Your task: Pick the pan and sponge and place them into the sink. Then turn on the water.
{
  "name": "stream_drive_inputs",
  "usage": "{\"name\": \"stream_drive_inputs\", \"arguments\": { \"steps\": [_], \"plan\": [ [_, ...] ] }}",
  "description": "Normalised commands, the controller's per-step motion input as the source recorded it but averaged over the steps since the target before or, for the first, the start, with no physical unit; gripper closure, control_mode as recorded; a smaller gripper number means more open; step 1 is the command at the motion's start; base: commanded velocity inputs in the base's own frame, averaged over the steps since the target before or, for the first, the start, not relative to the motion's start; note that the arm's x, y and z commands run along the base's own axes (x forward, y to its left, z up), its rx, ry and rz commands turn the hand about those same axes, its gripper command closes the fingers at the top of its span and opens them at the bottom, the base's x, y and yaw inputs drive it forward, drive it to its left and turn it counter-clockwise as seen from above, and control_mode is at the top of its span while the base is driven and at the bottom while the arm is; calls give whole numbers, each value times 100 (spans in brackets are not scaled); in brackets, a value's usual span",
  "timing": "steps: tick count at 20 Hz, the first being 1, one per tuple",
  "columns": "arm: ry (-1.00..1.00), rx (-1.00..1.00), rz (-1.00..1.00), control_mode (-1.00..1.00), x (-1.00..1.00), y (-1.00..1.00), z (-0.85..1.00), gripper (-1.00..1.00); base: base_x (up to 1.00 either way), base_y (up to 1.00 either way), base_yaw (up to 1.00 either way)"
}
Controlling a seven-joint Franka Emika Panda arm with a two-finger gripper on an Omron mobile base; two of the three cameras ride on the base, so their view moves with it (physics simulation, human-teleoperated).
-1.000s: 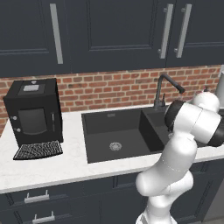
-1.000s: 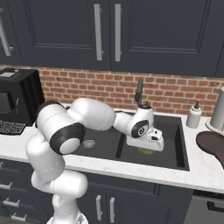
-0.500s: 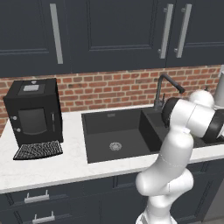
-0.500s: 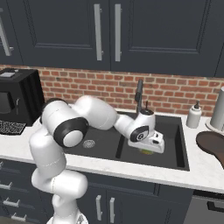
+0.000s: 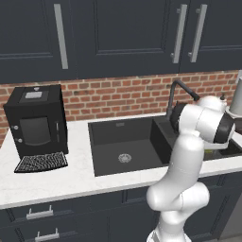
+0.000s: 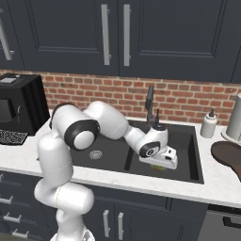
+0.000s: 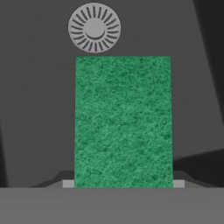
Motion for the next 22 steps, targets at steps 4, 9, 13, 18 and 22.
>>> {"name": "stream_drive_inputs", "arguments": {
  "steps": [4,9,13,18,22],
  "plan": [
    [0,0,0,-100,2,0,-29,100,0,0,0],
    [0,0,0,-100,2,0,-27,100,0,0,0],
    [0,0,0,-100,2,0,-27,100,0,0,0],
    [-1,0,0,-100,0,0,-25,100,0,0,0],
    [-2,0,0,-100,0,0,-21,100,0,0,0]
  ]
}}
